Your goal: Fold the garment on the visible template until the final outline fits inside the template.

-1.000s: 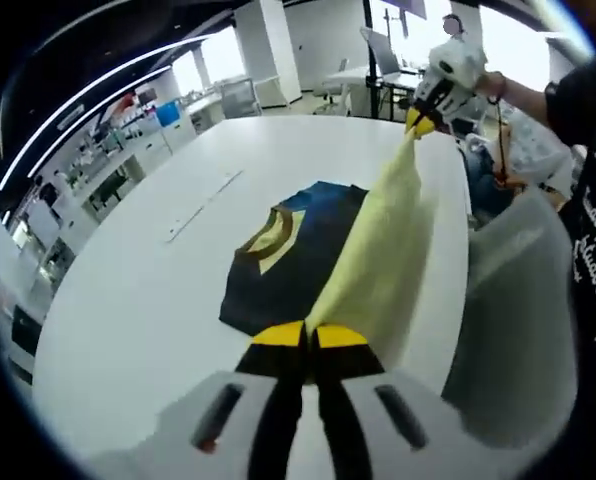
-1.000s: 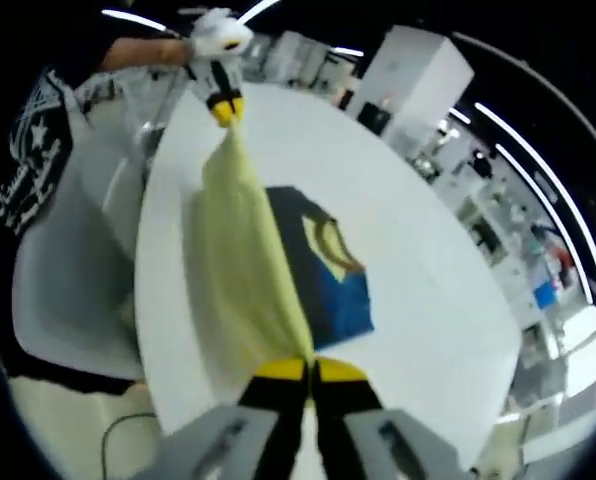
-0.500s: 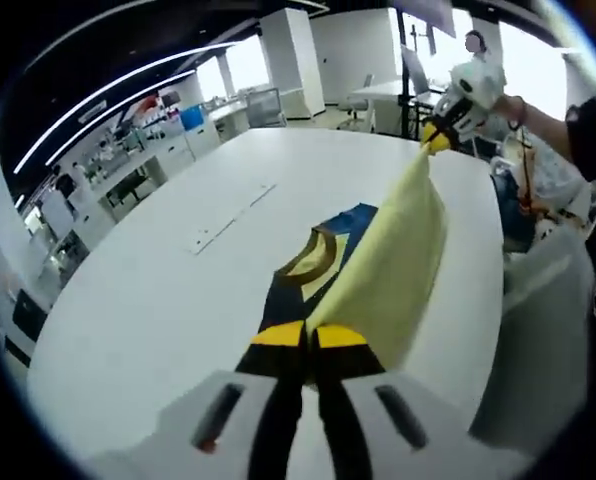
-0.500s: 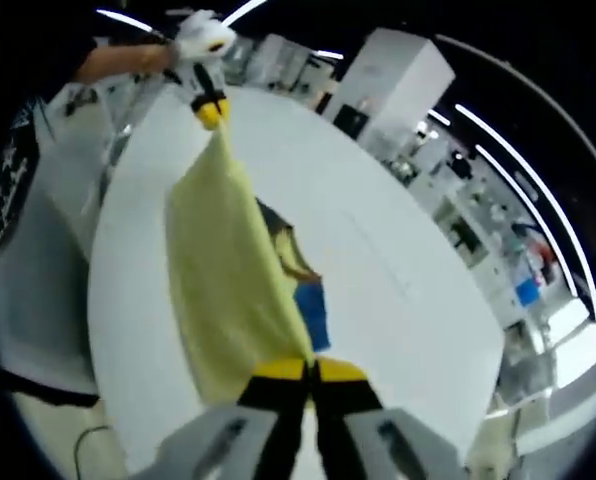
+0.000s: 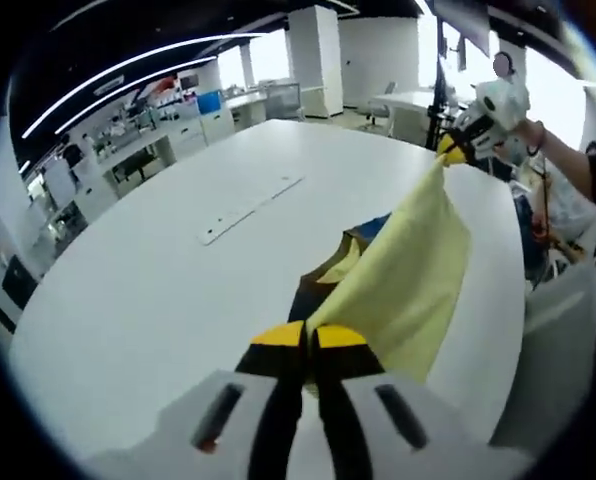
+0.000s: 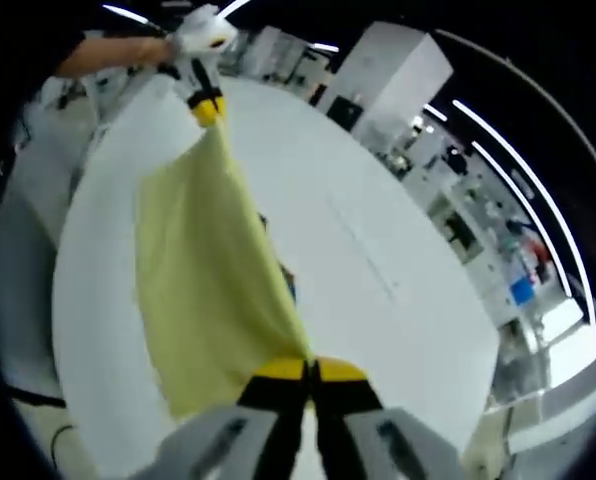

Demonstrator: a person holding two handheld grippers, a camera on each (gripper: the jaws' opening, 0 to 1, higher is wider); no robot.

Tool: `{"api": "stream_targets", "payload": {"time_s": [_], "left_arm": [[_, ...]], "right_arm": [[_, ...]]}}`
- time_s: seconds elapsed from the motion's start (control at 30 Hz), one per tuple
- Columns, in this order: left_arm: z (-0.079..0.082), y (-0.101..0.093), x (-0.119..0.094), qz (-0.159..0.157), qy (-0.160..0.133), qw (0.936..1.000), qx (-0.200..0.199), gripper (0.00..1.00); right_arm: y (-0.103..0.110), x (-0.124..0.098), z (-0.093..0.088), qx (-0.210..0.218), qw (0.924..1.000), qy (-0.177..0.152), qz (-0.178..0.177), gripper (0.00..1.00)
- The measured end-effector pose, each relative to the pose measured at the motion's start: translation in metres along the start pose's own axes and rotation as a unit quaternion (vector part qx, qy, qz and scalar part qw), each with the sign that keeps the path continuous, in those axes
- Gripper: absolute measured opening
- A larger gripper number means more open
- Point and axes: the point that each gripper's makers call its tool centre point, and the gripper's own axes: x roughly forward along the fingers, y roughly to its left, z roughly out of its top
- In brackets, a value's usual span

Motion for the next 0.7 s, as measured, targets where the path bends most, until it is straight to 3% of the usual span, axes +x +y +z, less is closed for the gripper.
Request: {"api": "stream_targets", "payload": {"time_s": [0.17,0.23,0.33,0.53,0.7], "left_arm": [[-0.007,0.008,0.017,-0.007,0.011,0.9998,0.011,0.0],[-0.013,0.012,0.026,-0.018,0.016,0.9987,0.046,0.0],[-0.022,0.02,0.035,-0.018,0.02,0.9996,0.011,0.0],[-0.032,0.027,0.056,-0.021,0.03,0.9993,-0.001,0.0],[-0.045,0.035,0.073,-0.021,0.052,0.9984,-0.005,0.0]], "right_arm": [[-0.003,0.018,-0.005,0.012,0.9999,0.007,-0.004,0.0],[-0.003,0.026,-0.008,0.018,0.9998,0.01,-0.003,0.0],[-0.004,0.039,-0.01,0.028,0.9995,0.004,-0.012,0.0],[-0.008,0.066,-0.018,0.052,0.9983,0.019,-0.016,0.0],[-0.001,0.085,-0.026,0.044,0.998,0.045,0.002,0.0]]}}
